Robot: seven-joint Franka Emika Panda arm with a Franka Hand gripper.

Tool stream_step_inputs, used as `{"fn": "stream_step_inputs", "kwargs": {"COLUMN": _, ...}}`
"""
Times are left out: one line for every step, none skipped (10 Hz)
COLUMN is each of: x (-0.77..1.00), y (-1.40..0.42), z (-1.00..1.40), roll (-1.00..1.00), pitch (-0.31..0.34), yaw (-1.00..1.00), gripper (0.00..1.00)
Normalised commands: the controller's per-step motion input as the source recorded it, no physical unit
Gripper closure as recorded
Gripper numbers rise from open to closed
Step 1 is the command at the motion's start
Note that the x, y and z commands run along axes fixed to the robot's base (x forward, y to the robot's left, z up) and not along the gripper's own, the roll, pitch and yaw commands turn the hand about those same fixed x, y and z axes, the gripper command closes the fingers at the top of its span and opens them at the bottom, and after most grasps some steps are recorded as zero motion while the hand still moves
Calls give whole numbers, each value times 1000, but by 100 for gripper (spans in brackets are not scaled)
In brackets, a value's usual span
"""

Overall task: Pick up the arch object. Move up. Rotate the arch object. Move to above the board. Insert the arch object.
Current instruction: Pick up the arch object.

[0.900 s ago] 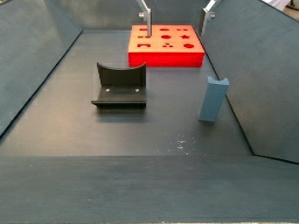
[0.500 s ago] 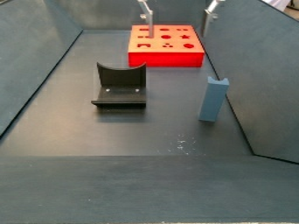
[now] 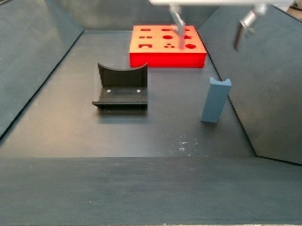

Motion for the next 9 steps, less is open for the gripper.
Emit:
{"fn": "stream_step_inputs", "kwargs": {"x": 0, "y": 74, "z": -563, "roll": 0, "pitch": -167, "yaw": 0, "gripper": 0}}
{"fn": "stream_step_inputs", "kwargs": {"x": 0, "y": 94, "z": -529, "roll": 0, "pitch": -161, "yaw": 0, "gripper": 0}}
{"fn": "stream_step_inputs", "kwargs": {"x": -63, "y": 131, "z": -503, "roll": 23, "pitch": -171, "yaw": 0, "gripper": 0}}
{"fn": "stream_step_inputs", "kwargs": {"x": -157, "y": 191, "z": -400, "roll": 11, "pitch": -149, "yaw": 0, "gripper": 0}}
{"fn": "stream_step_inputs", "kwargs": {"x": -431, "y": 194, "z": -337, "roll": 50, "pitch": -136, "yaw": -37, "gripper": 0}}
{"fn": "stream_step_inputs", "kwargs": {"x": -494, "y": 129, "z": -66, "roll": 0, "pitch": -101, "yaw": -134, "gripper": 0}}
{"fn": "stream_step_inputs", "kwargs": {"x": -334, "y": 80, "z": 0, "roll": -4, "pitch": -41, "yaw": -111, "gripper": 0}}
{"fn": "stream_step_inputs", "kwargs": {"x": -280, "y": 11, "z": -57, "roll": 0, "pitch": -46, "yaw": -131, "gripper": 0}}
{"fn": "stream_step_inputs", "kwargs": {"x": -23, "y": 0, "z": -269, "roll": -6, "pitch": -84, "yaw": -126, "gripper": 0}}
